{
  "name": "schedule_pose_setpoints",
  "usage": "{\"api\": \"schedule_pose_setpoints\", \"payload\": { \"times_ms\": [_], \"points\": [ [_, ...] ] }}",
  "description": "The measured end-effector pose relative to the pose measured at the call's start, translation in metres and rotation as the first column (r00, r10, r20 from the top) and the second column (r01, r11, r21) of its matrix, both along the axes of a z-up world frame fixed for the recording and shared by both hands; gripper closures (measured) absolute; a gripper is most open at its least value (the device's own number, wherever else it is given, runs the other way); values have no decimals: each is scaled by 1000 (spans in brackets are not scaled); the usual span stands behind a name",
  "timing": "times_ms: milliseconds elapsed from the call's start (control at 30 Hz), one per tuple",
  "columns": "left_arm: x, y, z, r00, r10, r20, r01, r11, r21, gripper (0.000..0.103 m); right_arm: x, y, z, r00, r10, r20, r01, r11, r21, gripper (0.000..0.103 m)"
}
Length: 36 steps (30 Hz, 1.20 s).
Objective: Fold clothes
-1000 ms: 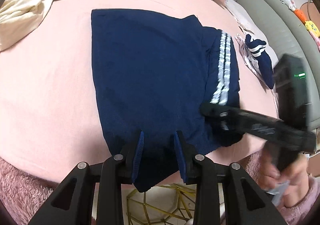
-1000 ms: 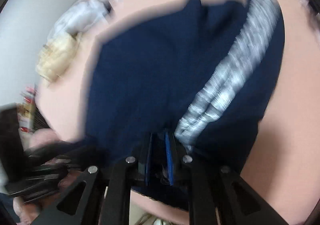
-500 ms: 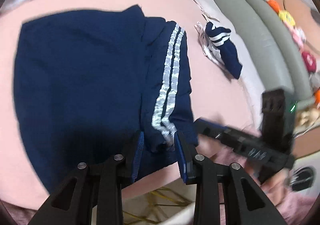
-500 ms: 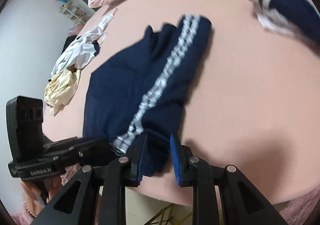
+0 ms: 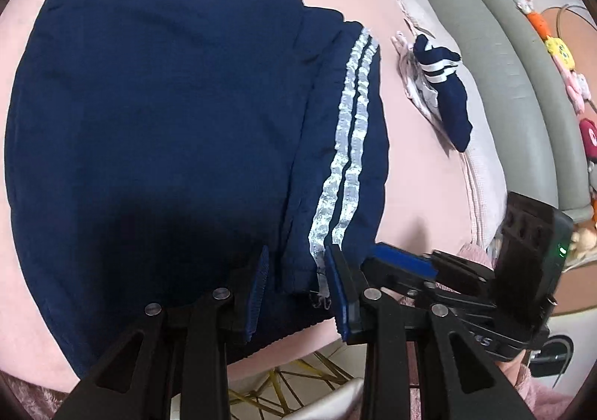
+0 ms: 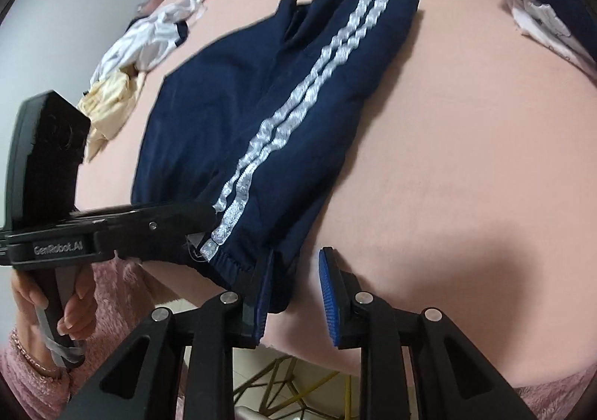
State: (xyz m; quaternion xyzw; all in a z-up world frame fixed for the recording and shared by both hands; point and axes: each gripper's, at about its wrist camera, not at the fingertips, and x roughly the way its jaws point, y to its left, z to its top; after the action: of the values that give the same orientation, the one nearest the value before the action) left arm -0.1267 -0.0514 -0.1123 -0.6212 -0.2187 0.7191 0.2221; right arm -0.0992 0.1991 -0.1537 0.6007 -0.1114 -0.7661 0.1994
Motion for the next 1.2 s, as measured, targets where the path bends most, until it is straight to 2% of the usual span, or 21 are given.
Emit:
{"api": "schedule_pose_setpoints", "payload": {
  "times_ms": [167, 233, 267, 300, 367, 467, 533, 633, 767, 933, 967, 1000, 1067, 1167, 1200],
  "points": [
    [-1, 23, 0, 999, -45, -12, 45, 999, -2, 75, 2, 0, 6, 1000, -9, -27, 7, 999, -51, 79],
    [0, 29, 5, 998, -47, -42, 46, 999, -23, 88, 6, -5, 6, 999, 35, -11, -36, 998, -48, 78],
    [0, 32, 6, 997, -50, -58, 48, 998, -29, 91, 9, -9, 6, 998, 67, -2, -67, 997, -44, 74],
    [0, 33, 7, 997, -46, -68, 45, 999, -18, 92, 13, -12, 5, 996, 94, 1, -94, 995, -36, 70],
    [1, 32, 7, 998, -25, -65, 26, 1000, 13, 93, 22, -15, 2, 995, 101, -17, -101, 995, -13, 70],
    [3, 25, 13, 997, 24, -77, -20, 999, 44, 94, 20, -7, 2, 999, 13, -31, -15, 998, -68, 70],
    [5, 17, 22, 994, 57, -94, -49, 995, 93, 94, 17, -7, 5, 999, -15, -50, 10, 997, -83, 70],
    [6, 13, 36, 989, 86, -124, -72, 991, 117, 94, 15, -15, 9, 995, -11, -99, 10, 1000, -13, 70],
    [7, 4, 47, 980, 123, -158, -102, 985, 137, 94, 10, -48, 7, 992, 47, -115, -40, 998, 56, 70],
    [13, -16, 51, 965, 194, -178, -170, 975, 141, 94, 4, -58, 16, 986, 26, -164, 5, 983, 185, 70],
    [17, -22, 50, 963, 206, -173, -182, 973, 142, 94, 5, -59, 18, 984, 30, -177, 8, 978, 208, 69],
    [22, -28, 48, 961, 218, -169, -195, 970, 143, 94, 7, -58, 22, 981, 38, -188, 2, 978, 208, 63],
    [31, -38, 50, 954, 239, -182, -217, 967, 132, 94, 9, -62, 33, 976, 62, -208, -16, 976, 216, 60],
    [42, -55, 57, 936, 280, -216, -264, 959, 100, 94, 10, -83, 46, 954, 147, -261, -73, 959, 273, 59],
    [45, -61, 59, 928, 293, -229, -281, 956, 86, 94, 9, -89, 44, 953, 164, -254, -88, 954, 287, 59]
  ]
}}
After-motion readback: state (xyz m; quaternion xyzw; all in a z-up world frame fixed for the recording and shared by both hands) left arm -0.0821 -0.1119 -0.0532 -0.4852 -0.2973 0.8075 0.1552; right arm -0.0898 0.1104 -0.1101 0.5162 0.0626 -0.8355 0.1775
